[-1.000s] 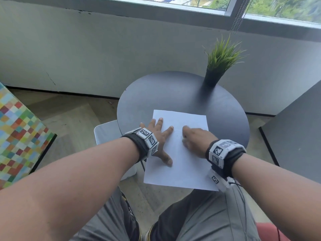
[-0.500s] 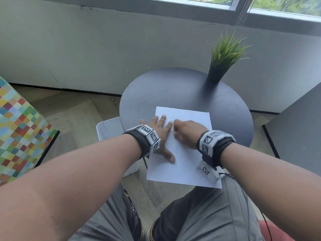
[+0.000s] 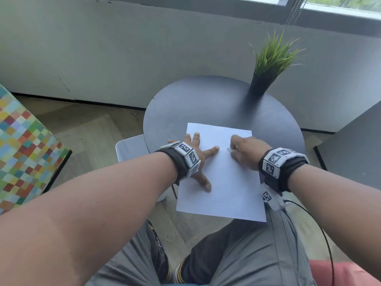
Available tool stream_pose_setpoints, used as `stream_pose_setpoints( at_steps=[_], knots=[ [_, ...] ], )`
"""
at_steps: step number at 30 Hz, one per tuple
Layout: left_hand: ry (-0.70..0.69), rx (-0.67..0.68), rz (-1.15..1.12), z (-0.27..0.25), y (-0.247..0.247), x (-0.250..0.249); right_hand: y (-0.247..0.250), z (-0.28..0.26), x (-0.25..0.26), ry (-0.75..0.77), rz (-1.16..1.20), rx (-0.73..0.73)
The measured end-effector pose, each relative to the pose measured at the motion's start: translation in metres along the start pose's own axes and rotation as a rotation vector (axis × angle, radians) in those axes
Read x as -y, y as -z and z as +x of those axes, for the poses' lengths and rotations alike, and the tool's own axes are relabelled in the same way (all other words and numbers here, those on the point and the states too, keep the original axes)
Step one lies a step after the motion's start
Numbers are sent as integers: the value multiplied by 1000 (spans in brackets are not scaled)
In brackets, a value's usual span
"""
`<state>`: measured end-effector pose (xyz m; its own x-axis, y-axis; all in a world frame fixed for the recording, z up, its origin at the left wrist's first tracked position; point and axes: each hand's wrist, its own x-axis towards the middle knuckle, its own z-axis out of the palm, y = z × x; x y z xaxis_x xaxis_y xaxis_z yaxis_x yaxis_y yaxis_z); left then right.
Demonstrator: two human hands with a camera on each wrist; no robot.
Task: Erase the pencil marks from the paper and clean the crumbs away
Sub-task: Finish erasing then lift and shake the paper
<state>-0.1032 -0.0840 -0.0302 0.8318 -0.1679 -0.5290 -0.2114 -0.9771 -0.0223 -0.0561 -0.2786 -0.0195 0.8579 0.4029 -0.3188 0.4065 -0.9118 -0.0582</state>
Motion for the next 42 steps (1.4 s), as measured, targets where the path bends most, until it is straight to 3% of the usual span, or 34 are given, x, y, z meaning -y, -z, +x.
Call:
stream_pose_setpoints(
  at_steps=[4,5,10,15,19,20,24,26,32,36,39,42],
  knots=[
    [7,-5,19,4,-1,0,-15,-23,27,348,18,98],
    [5,-6,24,5,0,-1,-14,-24,25,358,10,112],
    [17,13,48,8,2,-5,-2,6,-10,-40,-44,-27],
    [15,-11,66,11,1,-3,-11,-6,22,240,-18,19],
    [22,6,72,14,1,-6,2,12,-3,-46,-51,-18],
    [21,7,68,14,1,-6,1,12,-1,-52,-53,-24],
    [16,6,48,11,1,-4,-10,-20,38,296,-12,148],
    [25,19,62,11,2,-5,-11,-34,34,373,-33,196],
    [47,40,57,8,7,-5,-2,-18,-29,-71,-27,23],
    [-67,-29,99,3,11,-4,0,-19,-25,-119,15,8],
    [-162,-62,88,4,4,-1,-3,-29,-4,-31,-32,23],
    [-145,-34,95,4,-3,-1,-17,-52,30,247,-66,91]
  ],
)
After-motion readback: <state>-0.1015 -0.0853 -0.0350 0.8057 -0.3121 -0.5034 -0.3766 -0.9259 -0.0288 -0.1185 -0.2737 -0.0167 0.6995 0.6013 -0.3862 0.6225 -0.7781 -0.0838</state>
